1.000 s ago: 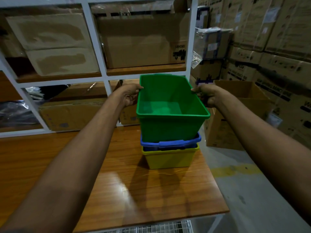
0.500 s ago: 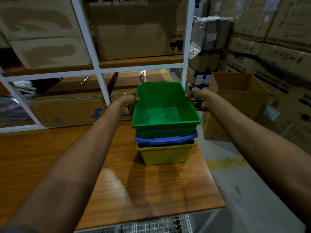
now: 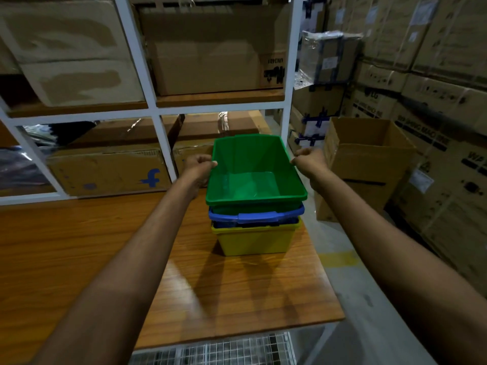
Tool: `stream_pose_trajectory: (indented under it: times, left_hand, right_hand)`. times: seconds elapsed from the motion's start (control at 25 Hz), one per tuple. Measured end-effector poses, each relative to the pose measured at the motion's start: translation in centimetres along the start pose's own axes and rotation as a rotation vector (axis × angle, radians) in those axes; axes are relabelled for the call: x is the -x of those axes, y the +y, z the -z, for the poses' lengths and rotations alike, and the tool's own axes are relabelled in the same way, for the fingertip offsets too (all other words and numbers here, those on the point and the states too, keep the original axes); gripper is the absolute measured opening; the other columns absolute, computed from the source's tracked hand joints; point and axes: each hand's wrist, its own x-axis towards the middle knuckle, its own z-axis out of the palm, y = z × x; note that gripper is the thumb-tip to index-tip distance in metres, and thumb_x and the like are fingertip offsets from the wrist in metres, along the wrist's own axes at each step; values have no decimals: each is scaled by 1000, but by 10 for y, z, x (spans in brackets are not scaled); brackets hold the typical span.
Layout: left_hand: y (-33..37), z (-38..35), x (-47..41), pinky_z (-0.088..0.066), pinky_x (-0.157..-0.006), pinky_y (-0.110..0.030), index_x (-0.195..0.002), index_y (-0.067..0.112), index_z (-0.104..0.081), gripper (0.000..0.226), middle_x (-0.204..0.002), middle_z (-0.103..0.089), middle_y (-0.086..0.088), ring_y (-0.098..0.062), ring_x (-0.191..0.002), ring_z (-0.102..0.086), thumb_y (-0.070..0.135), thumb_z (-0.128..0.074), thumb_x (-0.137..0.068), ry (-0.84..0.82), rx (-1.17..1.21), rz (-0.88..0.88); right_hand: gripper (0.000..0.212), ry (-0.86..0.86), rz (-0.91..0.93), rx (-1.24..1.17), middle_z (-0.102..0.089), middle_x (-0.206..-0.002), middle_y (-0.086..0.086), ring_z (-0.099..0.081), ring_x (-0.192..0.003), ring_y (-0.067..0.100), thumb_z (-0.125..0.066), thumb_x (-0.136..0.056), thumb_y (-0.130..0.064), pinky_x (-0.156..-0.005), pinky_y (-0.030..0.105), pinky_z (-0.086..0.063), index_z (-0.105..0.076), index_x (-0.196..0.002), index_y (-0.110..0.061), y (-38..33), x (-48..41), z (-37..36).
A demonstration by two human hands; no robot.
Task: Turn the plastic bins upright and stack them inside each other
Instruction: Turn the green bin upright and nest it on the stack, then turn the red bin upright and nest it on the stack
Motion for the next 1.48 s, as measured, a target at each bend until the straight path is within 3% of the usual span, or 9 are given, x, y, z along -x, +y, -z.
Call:
stream_pose_trajectory:
  times: [0.12,0.24,0.36,0.44,0.72,1.0,1.2,1.36,1.48]
  left_hand:
    - [-16,7,31,-51,-78,-26,-130,13,-62,33,-116,-62,-1,-17,-109,-61,16,-65,-98,79,20,-200]
    - [-29,16,75,-49,-69,-12,-124,16,-66,28,-108,-65,4,-5,-99,-61,17,-68,-96,142,62,-388]
    - [-49,20,125,-49,-73,-10,-116,18,-69,22,-101,-67,9,2,-89,-62,19,-69,-94,210,85,-520]
    - [-67,18,156,-49,-76,-12,-112,19,-69,19,-96,-67,11,4,-87,-62,20,-70,-93,250,73,-558]
    - [-140,31,242,-50,-73,-14,-110,24,-68,19,-94,-70,8,-1,-87,-65,26,-73,-92,337,-18,-397]
    - [-199,95,309,-56,-78,-34,-114,44,-61,24,-110,-65,20,-4,-105,-63,47,-65,-91,451,-239,-356]
    - [-247,189,364,-54,-85,-30,-120,41,-60,28,-115,-62,22,-1,-109,-60,48,-63,-93,511,-364,-351]
    - [-280,287,408,-50,-85,-26,-118,42,-60,28,-115,-62,22,-1,-110,-60,51,-63,-91,593,-335,-305]
    - [-289,350,432,-53,-89,-32,-117,41,-61,27,-115,-64,20,-2,-111,-61,48,-64,-91,646,-321,-292]
  right_hand:
    - [26,53,267,16,-66,-106,-1,-65,-102,19,-68,-90,-12,-88,41,-58,-66,-115,-20,4,44,10]
    - [21,22,437,-33,-68,-93,-2,-67,-88,17,-69,-92,-17,-75,33,-61,-69,-111,-24,6,101,23]
    - [19,-70,503,-107,-70,-100,-11,-64,-82,2,-72,-91,-16,-70,15,-55,-71,-108,-23,14,154,28]
    - [21,-152,476,-161,-70,-98,-6,-61,-74,2,-73,-90,-9,-72,15,-53,-72,-110,-15,25,181,22]
    - [22,-518,374,-170,-64,-83,-2,-55,-68,-5,-73,-88,2,-69,10,-46,-70,-109,-4,77,251,-24]
    - [18,-641,405,-81,-69,-86,-9,-60,-77,2,-78,-86,-27,-66,23,-51,-72,-103,-26,102,332,-71]
    - [16,-729,434,-88,-68,-88,-7,-60,-74,1,-77,-89,-25,-62,16,-49,-72,-105,-25,100,415,-131]
    - [16,-810,363,-117,-69,-88,-1,-63,-79,14,-76,-90,-20,-71,26,-54,-72,-106,-17,88,496,-196]
    - [18,-869,395,-115,-71,-90,1,-65,-80,12,-77,-90,-24,-74,25,-55,-73,-107,-19,70,548,-244]
